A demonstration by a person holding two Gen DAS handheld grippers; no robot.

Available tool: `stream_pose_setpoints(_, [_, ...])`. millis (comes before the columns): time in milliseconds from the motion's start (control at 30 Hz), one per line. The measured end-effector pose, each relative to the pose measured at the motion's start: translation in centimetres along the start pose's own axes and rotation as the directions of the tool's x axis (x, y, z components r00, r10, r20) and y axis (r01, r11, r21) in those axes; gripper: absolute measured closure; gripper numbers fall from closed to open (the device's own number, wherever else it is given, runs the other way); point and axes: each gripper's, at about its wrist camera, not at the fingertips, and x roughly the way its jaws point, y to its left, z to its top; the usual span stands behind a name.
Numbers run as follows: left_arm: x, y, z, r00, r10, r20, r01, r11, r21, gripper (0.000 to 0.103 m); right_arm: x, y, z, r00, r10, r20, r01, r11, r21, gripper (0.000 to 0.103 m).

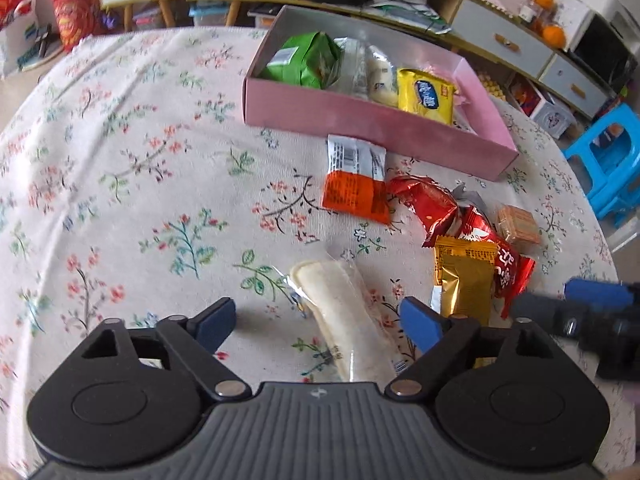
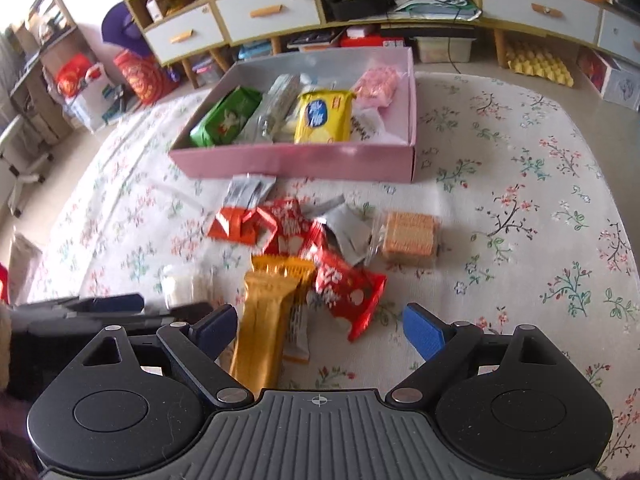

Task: Organize snacks
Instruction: 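Move both open tools back to the snack pile, then grasp the gold bar with the right tool while the left tool grasps the white bar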

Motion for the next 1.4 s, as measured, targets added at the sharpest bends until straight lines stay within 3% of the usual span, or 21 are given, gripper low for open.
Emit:
stream_pose_setpoints(167, [0.0, -0.7, -0.3, 1.000, 0.006, 0.018, -0.006, 0.999, 0.042, 0.027, 0.2, 0.2, -0.6, 1.000, 0.001, -0.017, -0.001, 1.000, -0.026, 0.011])
stream_pose_setpoints(367, [-0.7, -0.3, -0.8, 0.999, -0.033, 0.024, 0.028, 0.985, 0.169, 0.059, 0.5, 0.5, -1.8, 1.000, 0.003, -0.020, -0.004, 0.999, -0.051, 0.011])
stream_pose_setpoints(467, [-1.1, 0.8, -0.9, 0.997, -0.071, 0.007, 0.068, 0.979, 0.194, 0.067, 0.6, 0.8, -2.5, 1.000, 0.001, -0.015, -0.002, 0.997, -0.076, 0.011])
stream_pose_setpoints(667, [-2.2, 3.5, -1.5, 0.997, -0.074, 0.037, 0.066, 0.981, 0.183, 0.064, 0.3, 2.1, -3.5, 0.999, 0.016, 0.028, -0.012, 0.991, -0.133, 0.011])
stream_pose_setpoints(833, [-2.6, 4.2, -2.5, 0.994, -0.080, 0.072, 0.063, 0.974, 0.218, 0.045, 0.4, 3.7, -4.5, 0.995, 0.055, 0.086, -0.038, 0.980, -0.196, 0.011])
stream_pose_setpoints(933, [-2.7, 4.3, -3.3, 0.988, -0.111, 0.105, 0.080, 0.960, 0.267, 0.044, 0.6, 4.5, -5.3, 0.985, 0.104, 0.138, -0.070, 0.970, -0.234, 0.011])
stream_pose_setpoints(1067, [-2.8, 3.9, -4.6, 0.978, -0.148, 0.150, 0.090, 0.935, 0.342, 0.041, 1.0, 5.4, -6.5, 0.971, 0.103, 0.217, -0.029, 0.948, -0.317, 0.011])
stream_pose_setpoints(1200, [-2.6, 3.6, -5.3, 0.972, -0.148, 0.180, 0.066, 0.915, 0.397, 0.039, 1.6, 5.4, -7.1, 0.969, 0.093, 0.230, -0.010, 0.941, -0.338, 0.014])
stream_pose_setpoints(1300, [-2.6, 3.7, -5.4, 0.970, -0.150, 0.192, 0.063, 0.916, 0.397, 0.040, 2.0, 5.3, -7.3, 0.968, 0.073, 0.240, 0.013, 0.941, -0.339, 0.015])
stream_pose_setpoints(1367, [-2.5, 3.7, -5.3, 0.970, -0.146, 0.195, 0.059, 0.917, 0.395, 0.042, 2.2, 5.1, -7.5, 0.969, 0.065, 0.240, 0.022, 0.939, -0.343, 0.022])
stream_pose_setpoints(1400, [-2.5, 3.7, -5.2, 0.970, -0.143, 0.199, 0.055, 0.917, 0.394, 0.045, 2.3, 5.1, -7.4, 0.970, 0.061, 0.234, 0.024, 0.938, -0.345, 0.032])
